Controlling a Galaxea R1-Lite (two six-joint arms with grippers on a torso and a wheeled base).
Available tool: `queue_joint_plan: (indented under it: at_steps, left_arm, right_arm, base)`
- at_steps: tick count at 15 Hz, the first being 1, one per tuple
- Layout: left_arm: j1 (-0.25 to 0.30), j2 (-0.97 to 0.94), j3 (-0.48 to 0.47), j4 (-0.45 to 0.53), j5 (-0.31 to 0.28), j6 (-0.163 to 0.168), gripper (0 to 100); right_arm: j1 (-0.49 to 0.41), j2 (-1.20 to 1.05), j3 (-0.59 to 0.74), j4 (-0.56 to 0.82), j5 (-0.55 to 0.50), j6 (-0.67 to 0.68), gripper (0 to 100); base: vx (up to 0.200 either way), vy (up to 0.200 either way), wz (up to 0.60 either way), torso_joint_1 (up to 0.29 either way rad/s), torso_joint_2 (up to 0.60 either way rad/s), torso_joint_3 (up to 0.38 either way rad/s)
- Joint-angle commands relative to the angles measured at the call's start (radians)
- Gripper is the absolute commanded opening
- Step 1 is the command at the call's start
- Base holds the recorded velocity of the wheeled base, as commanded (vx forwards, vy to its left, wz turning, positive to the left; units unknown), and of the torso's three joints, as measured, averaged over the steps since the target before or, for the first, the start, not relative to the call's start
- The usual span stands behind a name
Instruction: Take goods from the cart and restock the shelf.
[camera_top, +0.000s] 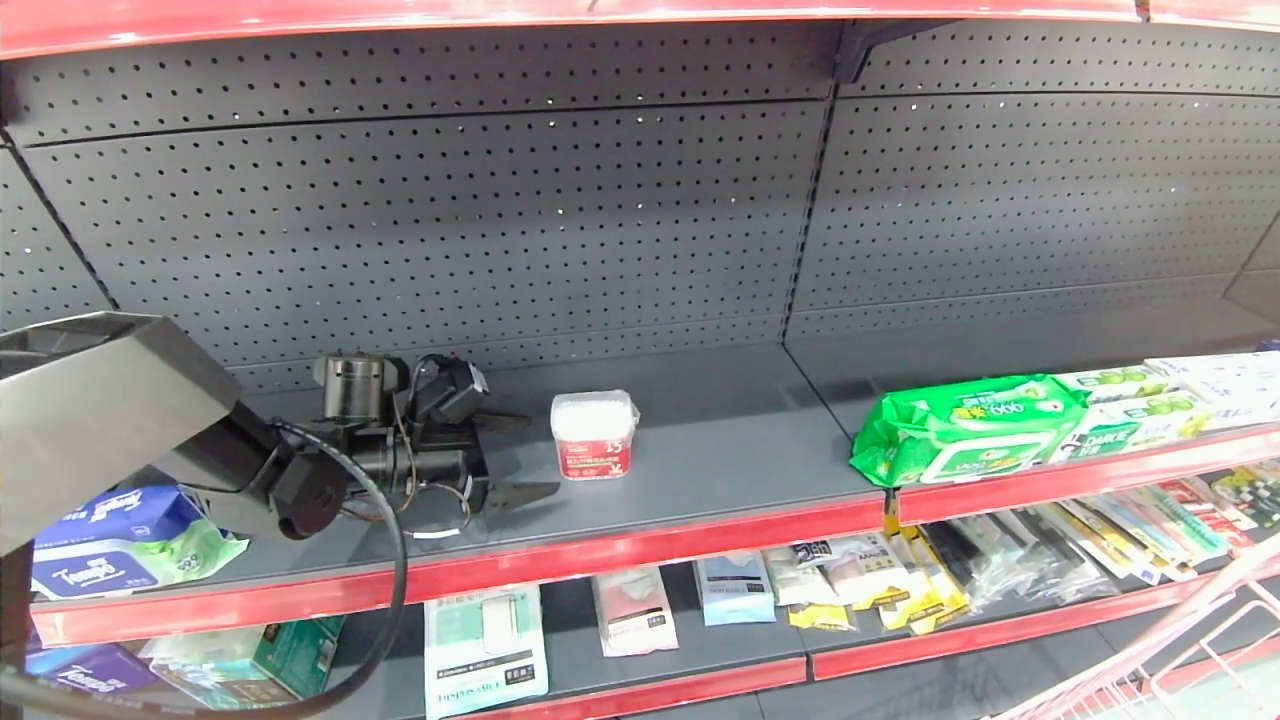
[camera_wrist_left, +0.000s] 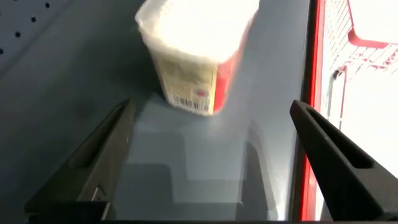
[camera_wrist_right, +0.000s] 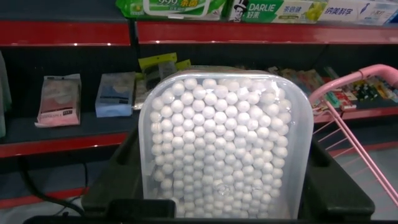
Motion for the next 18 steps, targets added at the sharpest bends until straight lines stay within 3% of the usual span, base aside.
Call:
queue_joint_plan:
  at_steps: [1, 5, 13, 16, 18]
  left_arm:
    - [-0.011, 0.033, -0.049, -0.001, 0.001, -0.003, 100]
    - [-0.033, 0.07, -0.119, -0.001, 0.001, -0.058, 100]
    - [-0.071, 0.156, -0.238, 0.001, 0.008, -0.062, 100]
    - [-0.093, 0.16, -0.281, 0.001, 0.013, -0.119, 100]
    - [-0.1, 0.176, -0.31, 0.001, 0.014, -0.122, 100]
  right_arm:
    - [0.0, 0.005, 0.0, 0.0, 0.0, 0.0, 0]
    - [0.0, 0.014, 0.0, 0.0, 0.0, -0.002, 0]
    - [0.0, 0.02, 0.0, 0.0, 0.002, -0.002, 0]
    - [0.0, 0.02, 0.002, 0.0, 0.003, -0.002, 0]
    - [0.0, 0.02, 0.002, 0.0, 0.005, -0.002, 0]
  base:
    - [0.0, 0.0, 0.0, 0.0, 0.0, 0.0]
    - [0.0, 0.0, 0.0, 0.0, 0.0, 0.0]
    - [0.0, 0.0, 0.0, 0.0, 0.0, 0.0]
    - [0.0, 0.0, 0.0, 0.0, 0.0, 0.0]
    - [0.0, 0.0, 0.0, 0.0, 0.0, 0.0]
